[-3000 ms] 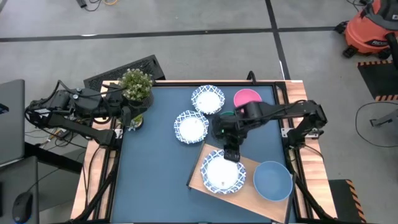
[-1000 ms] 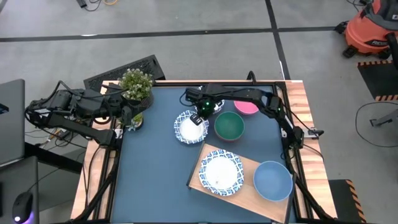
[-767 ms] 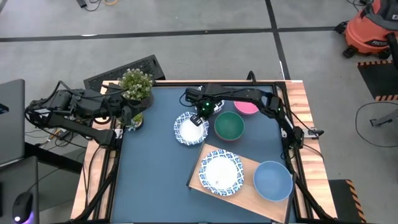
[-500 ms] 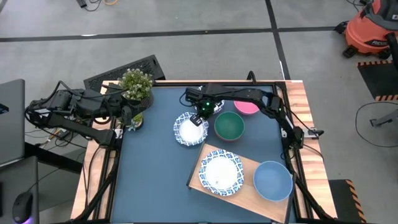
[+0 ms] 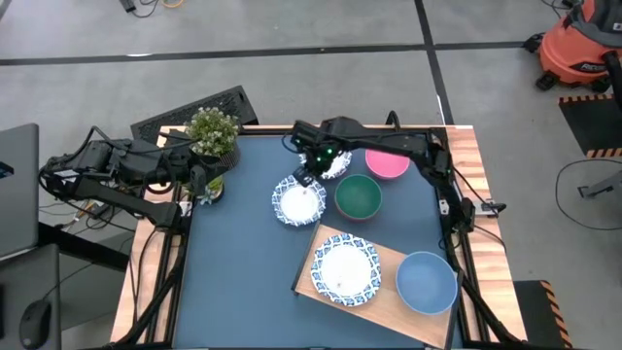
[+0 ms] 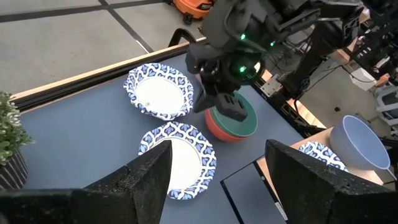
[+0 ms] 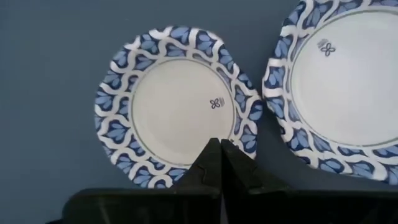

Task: Place and stack bowls onto a shelf
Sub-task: Stack the white bowl on top of the white bowl on the shelf

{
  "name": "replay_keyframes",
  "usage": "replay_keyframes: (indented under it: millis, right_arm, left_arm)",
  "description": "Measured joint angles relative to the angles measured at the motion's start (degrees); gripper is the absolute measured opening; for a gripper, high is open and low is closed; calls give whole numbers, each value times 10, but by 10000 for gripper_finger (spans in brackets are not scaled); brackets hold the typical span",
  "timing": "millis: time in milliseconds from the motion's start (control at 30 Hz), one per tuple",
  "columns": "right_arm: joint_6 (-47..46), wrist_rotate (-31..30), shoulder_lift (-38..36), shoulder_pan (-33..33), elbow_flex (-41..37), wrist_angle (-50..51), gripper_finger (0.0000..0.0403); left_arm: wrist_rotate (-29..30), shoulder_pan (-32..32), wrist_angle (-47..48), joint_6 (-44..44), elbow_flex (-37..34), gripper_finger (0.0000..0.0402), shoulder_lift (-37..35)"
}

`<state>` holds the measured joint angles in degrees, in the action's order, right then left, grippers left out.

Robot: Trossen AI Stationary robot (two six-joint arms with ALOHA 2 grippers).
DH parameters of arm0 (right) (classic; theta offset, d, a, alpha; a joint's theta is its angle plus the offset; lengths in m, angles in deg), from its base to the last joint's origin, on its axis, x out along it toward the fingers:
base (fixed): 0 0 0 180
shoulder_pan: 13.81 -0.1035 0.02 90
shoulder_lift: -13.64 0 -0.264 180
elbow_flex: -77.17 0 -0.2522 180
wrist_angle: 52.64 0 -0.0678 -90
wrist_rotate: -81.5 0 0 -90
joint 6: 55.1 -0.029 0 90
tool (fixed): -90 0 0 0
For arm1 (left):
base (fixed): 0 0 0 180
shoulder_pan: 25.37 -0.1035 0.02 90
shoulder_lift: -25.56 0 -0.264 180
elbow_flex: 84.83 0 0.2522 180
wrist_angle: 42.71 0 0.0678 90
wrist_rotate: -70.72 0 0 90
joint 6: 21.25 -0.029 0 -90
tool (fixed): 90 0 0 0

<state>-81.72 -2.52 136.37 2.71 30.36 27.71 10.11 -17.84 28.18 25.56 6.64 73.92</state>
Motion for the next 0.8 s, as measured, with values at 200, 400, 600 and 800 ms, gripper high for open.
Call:
replay_keyframes:
  millis: [200,400,600,800]
  right_arm:
    - [9,1,2,-6,-25,29,107]
    - [-34,2,4,-5,-116,-16,211]
    - [-47,1,4,-2,-169,-69,238]
    - [-49,9,4,-3,-192,-100,226]
  left_arm:
    - [0,0,0,0,0,243,0]
    - [0,0,0,4,0,243,0]
    - [1,0,0,9,0,243,0]
    - [13,0,0,20,0,243,0]
